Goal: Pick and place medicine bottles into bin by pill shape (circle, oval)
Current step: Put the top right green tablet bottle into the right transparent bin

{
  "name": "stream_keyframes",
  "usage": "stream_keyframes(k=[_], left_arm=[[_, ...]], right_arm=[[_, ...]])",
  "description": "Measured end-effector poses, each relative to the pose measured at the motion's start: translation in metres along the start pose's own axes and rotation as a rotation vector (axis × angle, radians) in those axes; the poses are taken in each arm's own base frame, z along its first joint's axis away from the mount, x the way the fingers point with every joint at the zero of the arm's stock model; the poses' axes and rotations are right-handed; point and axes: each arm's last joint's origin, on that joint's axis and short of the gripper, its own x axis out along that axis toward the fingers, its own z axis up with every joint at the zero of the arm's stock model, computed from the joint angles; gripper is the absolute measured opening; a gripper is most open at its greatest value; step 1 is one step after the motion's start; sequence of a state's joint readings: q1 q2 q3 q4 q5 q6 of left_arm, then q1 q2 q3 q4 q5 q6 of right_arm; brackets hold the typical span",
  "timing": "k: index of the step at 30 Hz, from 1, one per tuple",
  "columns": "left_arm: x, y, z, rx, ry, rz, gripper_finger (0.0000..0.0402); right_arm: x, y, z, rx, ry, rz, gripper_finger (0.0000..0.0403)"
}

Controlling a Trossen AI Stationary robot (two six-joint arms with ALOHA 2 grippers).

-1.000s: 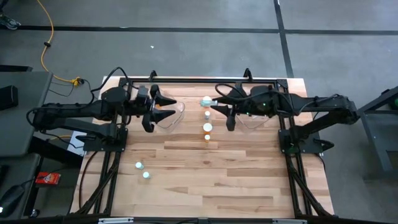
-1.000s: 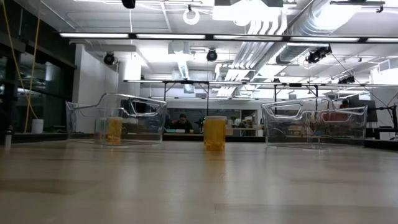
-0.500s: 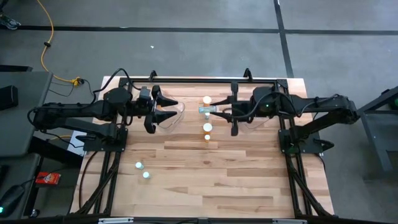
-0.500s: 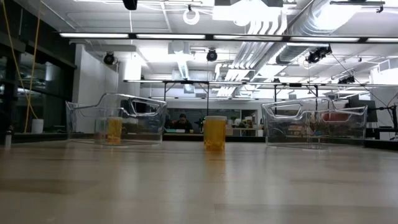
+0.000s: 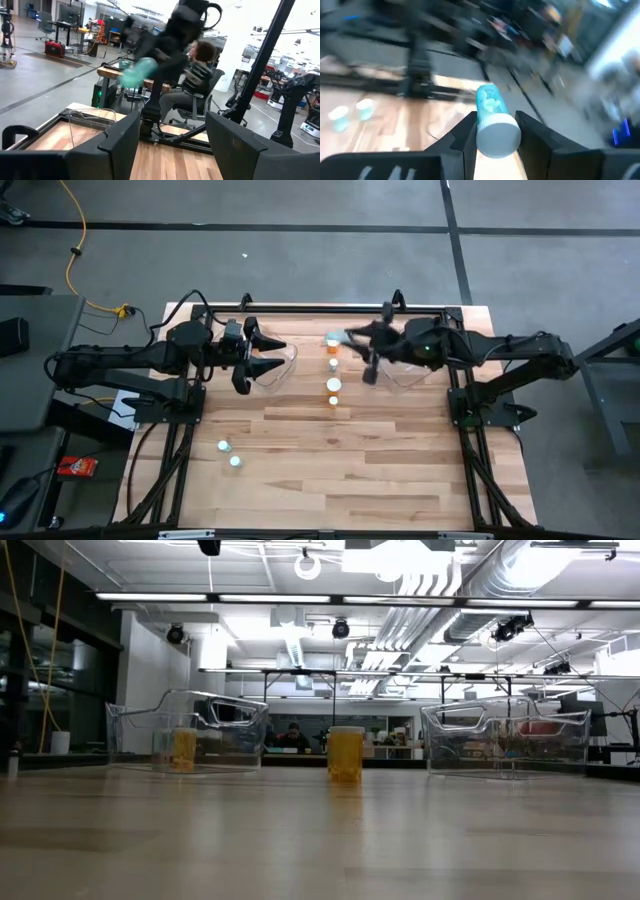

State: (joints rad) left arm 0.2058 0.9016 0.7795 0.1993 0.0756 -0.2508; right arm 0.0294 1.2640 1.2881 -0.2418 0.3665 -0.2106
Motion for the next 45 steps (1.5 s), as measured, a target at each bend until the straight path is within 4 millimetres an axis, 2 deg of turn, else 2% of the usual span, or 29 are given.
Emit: stream_keyframes(k=[3, 6, 10, 12, 16, 23, 28, 31, 35, 38, 45], left_arm=[[0.0, 0.0, 0.0, 0.0, 0.0, 0.001, 0.0213], [0.0, 0.0, 0.0, 0.0, 0.0, 0.001, 0.0213], [0.0, 0.0, 0.0, 0.0, 0.0, 0.001, 0.0213], [0.0, 0.0, 0.0, 0.0, 0.0, 0.001, 0.0213], [0.0, 0.0, 0.0, -0.005, 0.0, 0.001, 0.0213], [0.0, 0.0, 0.0, -0.007, 0.0, 0.001, 0.0213], [0.0, 0.0, 0.0, -0.007, 0.0, 0.001, 0.0213], [0.0, 0.0, 0.0, -0.007, 0.0, 0.001, 0.0213], [0.0, 0.0, 0.0, 0.002, 0.0, 0.001, 0.0213], [0.0, 0.0, 0.0, 0.0, 0.0, 0.001, 0.0213], [0.0, 0.0, 0.0, 0.0, -0.002, 0.009, 0.0213]], right_arm=[[0.002, -0.008, -0.009, 0.16, 0.084, -0.057, 0.0105], [0.004, -0.012, -0.02, 0.306, 0.175, -0.027, 0.0105], [0.004, -0.013, -0.027, 0.372, 0.246, 0.043, 0.0105], [0.002, -0.016, -0.031, 0.458, 0.288, 0.006, 0.0105], [-0.011, -0.036, -0.045, 0.621, 0.535, -0.123, 0.0105], [-0.041, -0.068, -0.08, 0.646, 0.984, -0.327, 0.0105], [-0.046, -0.083, -0.116, 0.631, 1.18, -0.402, 0.0105], [-0.044, -0.09, -0.146, 0.632, 1.27, -0.389, 0.0105], [-0.045, -0.096, -0.187, 0.644, 1.364, -0.362, 0.0105], [-0.045, -0.1, -0.21, 0.664, 1.381, -0.361, 0.0105], [-0.045, -0.104, -0.238, 0.693, 1.35, -0.39, 0.0105]])
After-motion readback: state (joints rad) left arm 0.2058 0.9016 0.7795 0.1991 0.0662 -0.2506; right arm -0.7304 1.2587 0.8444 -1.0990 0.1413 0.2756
